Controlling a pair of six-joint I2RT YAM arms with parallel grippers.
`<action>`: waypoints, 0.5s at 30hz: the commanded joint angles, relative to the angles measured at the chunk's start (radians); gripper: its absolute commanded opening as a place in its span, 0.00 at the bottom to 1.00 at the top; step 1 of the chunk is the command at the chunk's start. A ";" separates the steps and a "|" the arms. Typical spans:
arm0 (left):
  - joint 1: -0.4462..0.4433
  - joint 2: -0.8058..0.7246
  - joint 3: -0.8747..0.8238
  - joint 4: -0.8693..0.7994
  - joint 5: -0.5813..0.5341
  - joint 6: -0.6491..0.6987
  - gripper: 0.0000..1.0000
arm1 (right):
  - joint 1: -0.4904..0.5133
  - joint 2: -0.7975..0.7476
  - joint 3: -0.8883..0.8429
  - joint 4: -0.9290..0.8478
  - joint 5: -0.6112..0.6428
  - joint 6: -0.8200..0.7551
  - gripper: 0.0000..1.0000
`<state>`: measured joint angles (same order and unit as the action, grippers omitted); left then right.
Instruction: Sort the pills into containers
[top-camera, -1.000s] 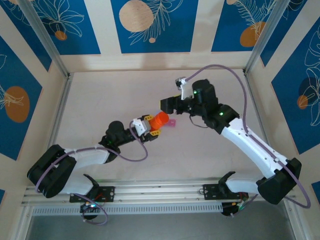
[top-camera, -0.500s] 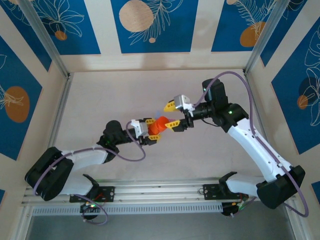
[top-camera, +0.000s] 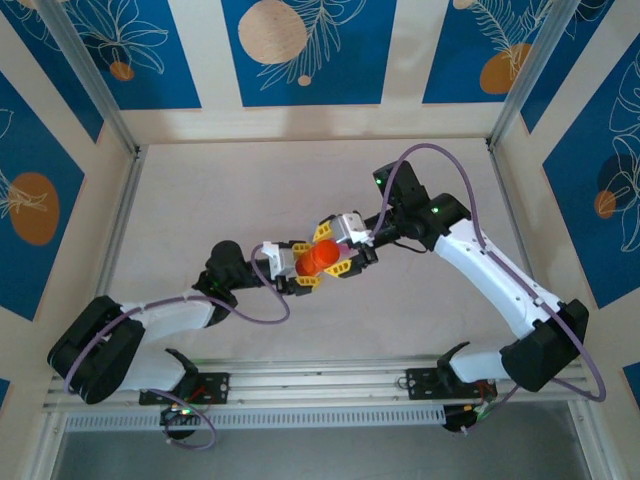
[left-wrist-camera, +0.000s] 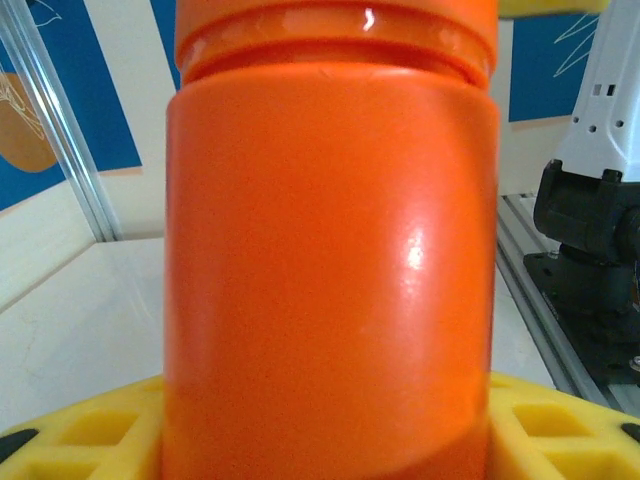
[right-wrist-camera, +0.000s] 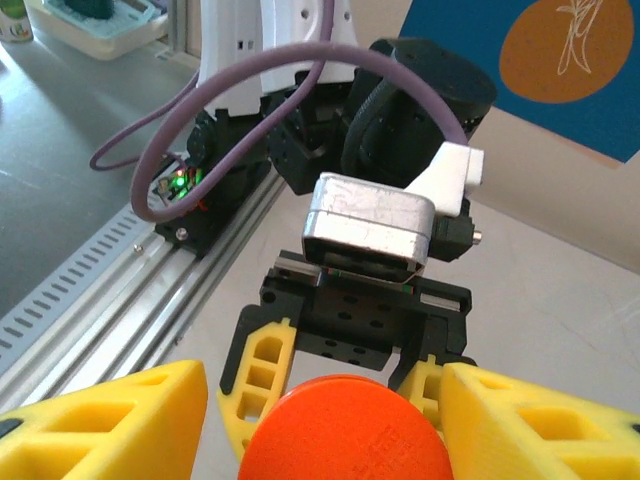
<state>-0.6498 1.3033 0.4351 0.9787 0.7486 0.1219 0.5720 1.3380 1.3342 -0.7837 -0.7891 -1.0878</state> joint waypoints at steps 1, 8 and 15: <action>0.009 -0.017 0.027 0.012 0.041 -0.018 0.00 | 0.008 0.009 0.032 -0.045 0.023 -0.043 0.63; 0.010 -0.020 0.026 0.014 0.042 -0.018 0.00 | 0.008 0.020 0.034 -0.065 0.057 -0.046 0.63; 0.010 -0.025 0.033 0.006 0.041 -0.015 0.00 | 0.016 0.020 0.032 -0.079 0.068 -0.031 0.51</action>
<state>-0.6498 1.3033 0.4355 0.9699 0.7631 0.1108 0.5770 1.3483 1.3418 -0.8196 -0.7212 -1.1183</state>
